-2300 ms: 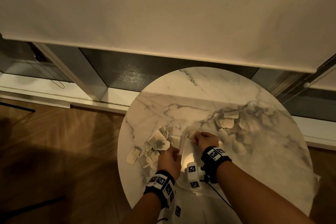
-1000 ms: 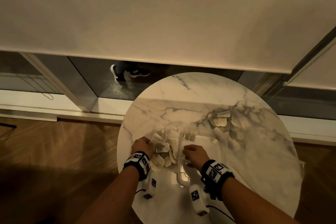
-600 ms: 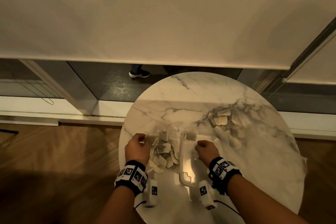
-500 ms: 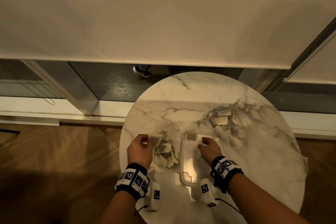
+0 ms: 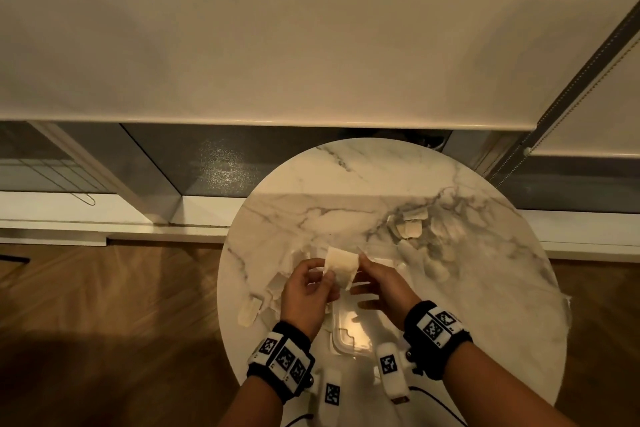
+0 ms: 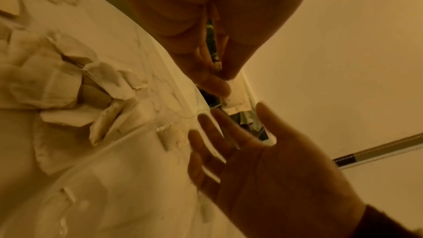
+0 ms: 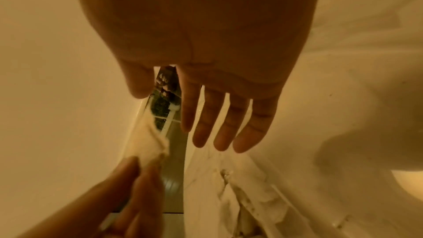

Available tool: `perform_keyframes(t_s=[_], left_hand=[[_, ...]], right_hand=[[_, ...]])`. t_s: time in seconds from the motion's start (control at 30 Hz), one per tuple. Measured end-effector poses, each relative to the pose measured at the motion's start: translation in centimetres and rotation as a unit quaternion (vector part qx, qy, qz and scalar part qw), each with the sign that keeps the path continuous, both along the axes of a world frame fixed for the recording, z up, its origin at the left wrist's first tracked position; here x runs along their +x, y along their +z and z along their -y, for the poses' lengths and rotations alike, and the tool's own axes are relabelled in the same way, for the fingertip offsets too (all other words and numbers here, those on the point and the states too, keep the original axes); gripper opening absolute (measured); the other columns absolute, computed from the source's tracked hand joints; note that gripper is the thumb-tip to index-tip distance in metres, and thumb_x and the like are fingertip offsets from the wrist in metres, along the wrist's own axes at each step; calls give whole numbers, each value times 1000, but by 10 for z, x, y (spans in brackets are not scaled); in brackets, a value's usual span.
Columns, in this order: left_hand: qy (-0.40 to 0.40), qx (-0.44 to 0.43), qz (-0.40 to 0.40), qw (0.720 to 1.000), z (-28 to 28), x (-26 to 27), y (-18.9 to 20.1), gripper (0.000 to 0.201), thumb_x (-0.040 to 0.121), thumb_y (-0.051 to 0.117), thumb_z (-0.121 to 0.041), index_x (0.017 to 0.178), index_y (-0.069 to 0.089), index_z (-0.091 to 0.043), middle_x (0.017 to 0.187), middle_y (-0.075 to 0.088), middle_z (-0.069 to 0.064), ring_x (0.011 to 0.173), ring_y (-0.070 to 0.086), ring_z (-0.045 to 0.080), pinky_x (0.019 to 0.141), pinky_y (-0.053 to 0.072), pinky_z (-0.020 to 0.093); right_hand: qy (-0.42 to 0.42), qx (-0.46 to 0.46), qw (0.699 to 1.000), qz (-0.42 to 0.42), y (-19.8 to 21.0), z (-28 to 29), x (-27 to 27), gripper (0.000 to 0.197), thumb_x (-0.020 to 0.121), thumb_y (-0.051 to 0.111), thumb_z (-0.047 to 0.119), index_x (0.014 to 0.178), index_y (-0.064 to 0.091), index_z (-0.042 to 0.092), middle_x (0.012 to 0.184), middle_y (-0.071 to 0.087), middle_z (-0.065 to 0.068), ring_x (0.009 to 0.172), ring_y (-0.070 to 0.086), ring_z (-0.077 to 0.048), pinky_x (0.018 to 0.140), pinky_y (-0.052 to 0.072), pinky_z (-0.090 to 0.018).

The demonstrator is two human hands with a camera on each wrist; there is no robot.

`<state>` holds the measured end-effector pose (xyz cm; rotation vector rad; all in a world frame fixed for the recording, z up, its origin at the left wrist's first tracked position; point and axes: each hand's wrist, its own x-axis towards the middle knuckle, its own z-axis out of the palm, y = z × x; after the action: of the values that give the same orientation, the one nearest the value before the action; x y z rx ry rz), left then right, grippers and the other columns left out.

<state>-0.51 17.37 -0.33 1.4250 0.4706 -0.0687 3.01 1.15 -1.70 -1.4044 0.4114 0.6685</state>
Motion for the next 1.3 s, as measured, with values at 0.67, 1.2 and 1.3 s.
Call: perform_keyframes(t_s=[0.67,1.2,1.3], left_hand=[[-135,309,-141,931,13,6,-54,31,86,57,-1,114,64,-14,99,63,-2,93,63,16,84,51,23],[-130,292,-145,936,14,4,-70,30,84,53,2,105,63,-17,94,65,-1,82,61,10,73,53,20],[-125,291,-146,937,14,4,-72,29,84,54,1,105,64,-18,94,65,-1,83,62,10,75,54,21]], right_hand=[[64,-284,954,76,-61,17,23,18,90,65,18,77,69,29,77,69,1,80,66,-22,79,58,-40],[-22,-337,939,65,-72,-8,57,14,85,74,22,95,69,14,80,62,-1,85,61,-23,82,49,-29],[-48,-331,941,59,-73,-8,56,11,84,74,22,92,69,16,83,67,0,85,63,-22,80,47,-26]])
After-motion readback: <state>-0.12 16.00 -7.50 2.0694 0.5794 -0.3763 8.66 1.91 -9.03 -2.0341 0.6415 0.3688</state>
